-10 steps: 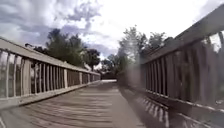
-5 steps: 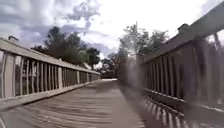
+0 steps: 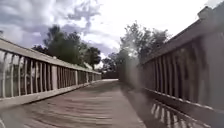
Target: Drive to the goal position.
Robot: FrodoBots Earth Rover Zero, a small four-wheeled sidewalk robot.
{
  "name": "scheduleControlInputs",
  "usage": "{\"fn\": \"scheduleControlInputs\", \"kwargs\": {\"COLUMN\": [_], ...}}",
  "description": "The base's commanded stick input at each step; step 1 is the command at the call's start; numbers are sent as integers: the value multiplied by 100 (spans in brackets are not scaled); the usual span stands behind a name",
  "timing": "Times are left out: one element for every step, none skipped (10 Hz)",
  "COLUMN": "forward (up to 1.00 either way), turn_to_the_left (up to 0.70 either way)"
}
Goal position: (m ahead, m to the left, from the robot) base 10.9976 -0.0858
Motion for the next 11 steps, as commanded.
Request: {"fn": "scheduleControlInputs", "kwargs": {"forward": [69, 69, 69, 69, 69, 69, 69, 69, 69, 69, 69], "turn_to_the_left": [1, 1, 1, 1, 1, 1, 1, 1, 1, 1, 1]}}
